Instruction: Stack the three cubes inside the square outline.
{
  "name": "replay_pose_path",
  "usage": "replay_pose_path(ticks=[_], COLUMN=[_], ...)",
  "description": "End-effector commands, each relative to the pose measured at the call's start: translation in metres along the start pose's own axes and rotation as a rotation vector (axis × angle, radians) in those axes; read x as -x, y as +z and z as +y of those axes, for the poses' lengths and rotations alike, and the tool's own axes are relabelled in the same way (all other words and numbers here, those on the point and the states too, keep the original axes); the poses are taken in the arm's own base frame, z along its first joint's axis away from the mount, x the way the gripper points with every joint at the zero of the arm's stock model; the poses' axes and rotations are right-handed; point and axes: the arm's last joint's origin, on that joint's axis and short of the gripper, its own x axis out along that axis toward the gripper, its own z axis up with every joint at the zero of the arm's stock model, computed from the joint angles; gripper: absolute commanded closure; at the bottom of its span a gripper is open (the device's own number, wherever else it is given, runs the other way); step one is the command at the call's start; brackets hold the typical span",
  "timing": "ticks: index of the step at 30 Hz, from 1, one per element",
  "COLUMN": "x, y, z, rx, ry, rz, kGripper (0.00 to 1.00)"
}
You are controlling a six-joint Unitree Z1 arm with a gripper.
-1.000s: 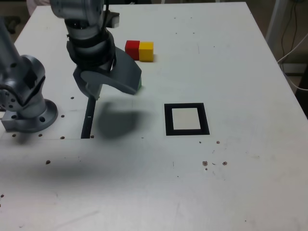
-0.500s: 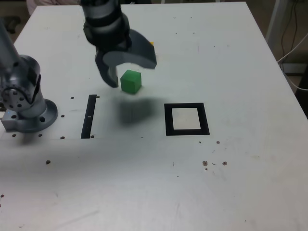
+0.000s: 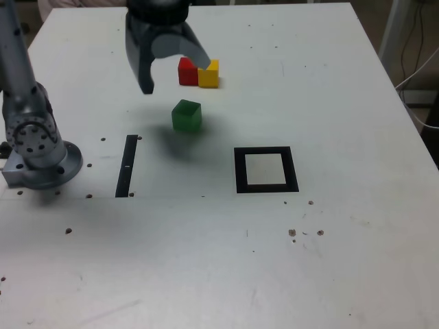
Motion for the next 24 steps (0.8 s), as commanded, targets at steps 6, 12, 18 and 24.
replay_pose_path(ticks=[6,12,18,24], x=[0.032,0.025,0.011,-0.001], y=[0.023,0.039,0.043,0.040], z=[0.036,0.066,0.096,0.121], rx=[0.158,0.256,0.373,0.500], ry=[-0.073,-0.125,-0.190,-0.198], rz=[-0.015,0.019,0.062,0.094], kGripper=[0.00,0.00,0.02,0.03])
